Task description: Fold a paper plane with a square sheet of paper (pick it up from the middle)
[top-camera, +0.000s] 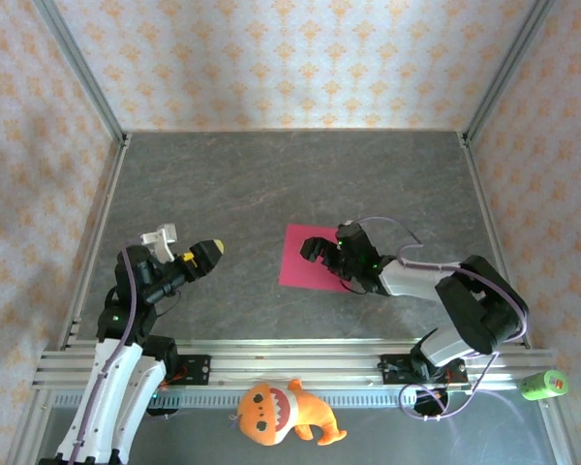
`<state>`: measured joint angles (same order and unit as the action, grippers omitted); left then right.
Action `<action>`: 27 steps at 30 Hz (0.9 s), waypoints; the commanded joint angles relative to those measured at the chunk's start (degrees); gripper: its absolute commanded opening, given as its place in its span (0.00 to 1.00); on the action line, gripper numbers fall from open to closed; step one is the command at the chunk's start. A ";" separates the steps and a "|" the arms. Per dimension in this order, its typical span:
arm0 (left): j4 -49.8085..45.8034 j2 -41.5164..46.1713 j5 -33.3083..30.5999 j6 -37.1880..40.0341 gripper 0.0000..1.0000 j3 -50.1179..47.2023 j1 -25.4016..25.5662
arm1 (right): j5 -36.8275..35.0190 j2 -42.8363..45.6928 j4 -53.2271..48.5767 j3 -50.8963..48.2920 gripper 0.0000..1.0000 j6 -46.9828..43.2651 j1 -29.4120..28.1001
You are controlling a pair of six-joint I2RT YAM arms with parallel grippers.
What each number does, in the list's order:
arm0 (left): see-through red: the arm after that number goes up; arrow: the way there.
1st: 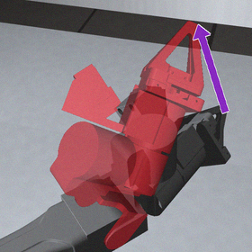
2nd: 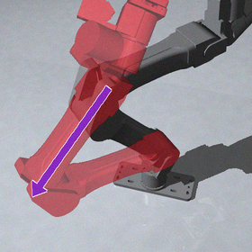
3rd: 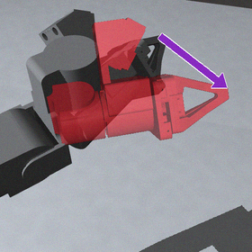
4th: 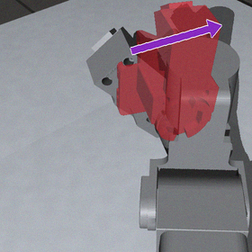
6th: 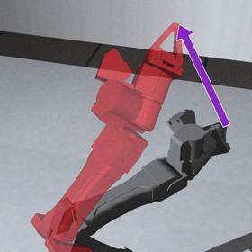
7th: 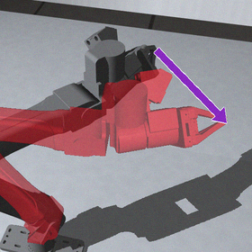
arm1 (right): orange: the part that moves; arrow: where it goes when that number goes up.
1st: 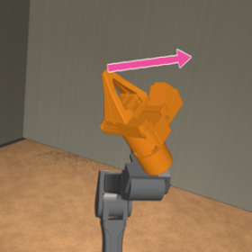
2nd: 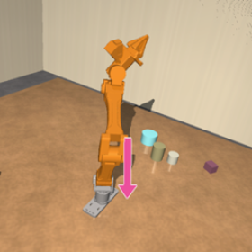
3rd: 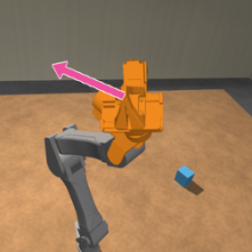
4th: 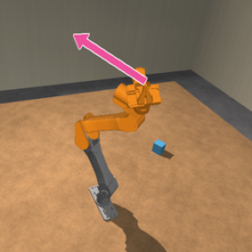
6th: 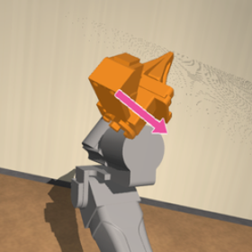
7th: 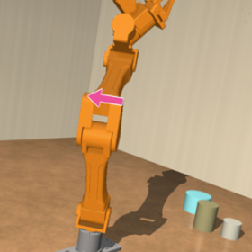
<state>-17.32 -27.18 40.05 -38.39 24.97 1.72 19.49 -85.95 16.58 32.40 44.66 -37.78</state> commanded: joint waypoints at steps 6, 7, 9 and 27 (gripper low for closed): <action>4.55 -7.54 0.87 -0.57 0.99 1.94 -0.15 | 4.35 -8.90 -8.51 6.98 1.00 2.47 -3.78; 4.82 -8.98 0.58 -0.37 0.99 2.22 0.06 | 4.85 -9.81 -9.23 8.11 1.00 1.81 -3.88; 5.26 -11.83 0.31 -0.07 0.99 2.75 0.52 | 5.02 -11.61 -11.74 10.77 1.00 -0.33 -3.87; 10.76 -31.66 -17.43 -5.89 0.97 10.09 17.02 | -11.57 2.25 -19.04 16.27 1.00 -4.25 5.73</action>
<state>-9.04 -55.66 28.73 -42.61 31.77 15.99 15.33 -88.84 -1.48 50.92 39.79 -35.20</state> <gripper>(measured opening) 0.976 0.995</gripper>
